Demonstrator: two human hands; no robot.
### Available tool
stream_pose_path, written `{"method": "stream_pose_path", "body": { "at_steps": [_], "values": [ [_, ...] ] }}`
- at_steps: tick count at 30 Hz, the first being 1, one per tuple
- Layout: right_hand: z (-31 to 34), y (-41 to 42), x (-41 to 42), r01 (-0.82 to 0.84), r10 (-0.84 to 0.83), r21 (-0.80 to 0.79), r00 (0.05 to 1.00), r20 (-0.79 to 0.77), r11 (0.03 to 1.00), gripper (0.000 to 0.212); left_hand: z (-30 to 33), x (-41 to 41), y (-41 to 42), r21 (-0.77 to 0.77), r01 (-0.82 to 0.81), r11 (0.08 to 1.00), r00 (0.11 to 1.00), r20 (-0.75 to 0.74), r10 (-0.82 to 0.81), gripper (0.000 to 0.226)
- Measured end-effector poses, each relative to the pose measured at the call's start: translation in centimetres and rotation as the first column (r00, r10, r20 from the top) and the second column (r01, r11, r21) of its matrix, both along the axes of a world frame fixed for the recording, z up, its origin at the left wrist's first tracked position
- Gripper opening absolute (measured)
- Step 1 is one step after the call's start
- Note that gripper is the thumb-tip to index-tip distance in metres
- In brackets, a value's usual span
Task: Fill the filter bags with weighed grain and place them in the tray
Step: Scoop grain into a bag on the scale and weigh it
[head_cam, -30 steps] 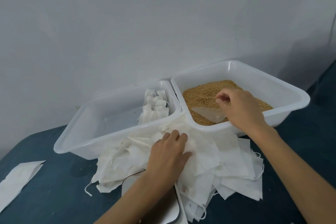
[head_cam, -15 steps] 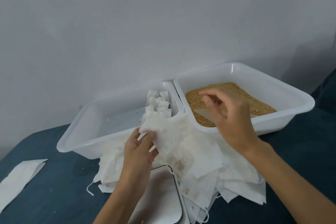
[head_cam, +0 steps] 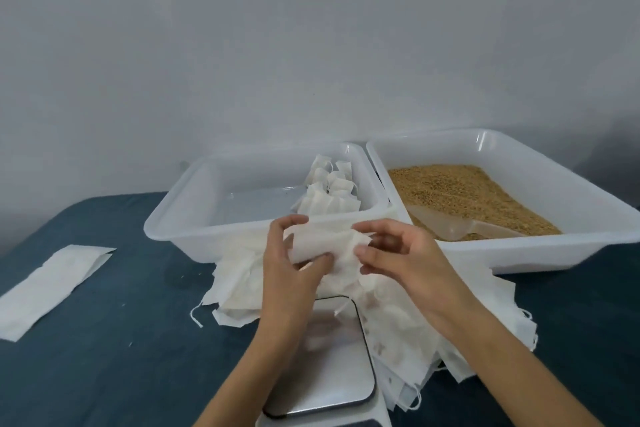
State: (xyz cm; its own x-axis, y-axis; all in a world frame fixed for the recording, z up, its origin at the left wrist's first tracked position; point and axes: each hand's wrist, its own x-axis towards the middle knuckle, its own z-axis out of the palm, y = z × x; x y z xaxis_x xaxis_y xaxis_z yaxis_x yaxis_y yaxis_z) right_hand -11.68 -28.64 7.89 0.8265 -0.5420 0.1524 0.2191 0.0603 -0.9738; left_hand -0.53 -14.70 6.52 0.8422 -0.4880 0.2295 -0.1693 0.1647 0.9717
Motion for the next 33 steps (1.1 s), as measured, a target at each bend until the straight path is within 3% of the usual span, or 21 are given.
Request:
{"method": "stream_pose_path", "body": {
  "at_steps": [2,4,6,8,16,19,27,33],
  "values": [
    [0.0,0.3,0.2,0.073,-0.07,-0.059,0.997,0.041,0.996,0.025,-0.1,-0.6,0.0,0.059,-0.016,0.998,0.996,0.091,0.011,0.073],
    [-0.2,0.7,0.5,0.142,-0.134,-0.147,0.989,0.067,0.979,0.022,-0.1,-0.9,0.0,0.089,-0.108,0.99,0.953,0.293,0.078,0.074],
    [-0.3,1.0,0.6,0.177,-0.163,-0.179,0.982,0.09,0.968,0.022,-0.2,-1.1,0.1,0.06,-0.195,0.979,0.841,0.524,0.135,0.053],
    [-0.6,1.0,0.5,0.182,-0.162,-0.177,0.979,0.12,0.967,0.027,0.0,-1.3,0.2,0.073,-0.212,0.974,0.79,0.6,0.127,0.032],
    [-1.3,1.0,0.4,0.138,-0.1,-0.215,0.979,0.177,0.967,0.021,1.1,-1.6,0.5,0.143,-0.042,0.989,0.863,0.504,-0.037,0.006],
    [-1.5,1.0,0.3,0.072,-0.034,-0.193,0.981,0.191,0.979,0.012,1.2,-1.5,0.5,0.21,-0.009,0.978,0.898,0.431,-0.085,0.014],
    [-0.9,0.7,0.8,0.161,-0.112,-0.252,0.974,0.197,0.954,0.031,0.6,-1.1,0.3,0.257,0.03,0.966,0.908,0.398,-0.134,0.023],
    [-0.8,0.1,-0.1,0.048,-0.021,-0.132,0.98,0.197,0.99,0.019,0.1,-0.9,0.0,0.223,0.017,0.975,0.888,0.445,-0.117,0.01]
  ]
}}
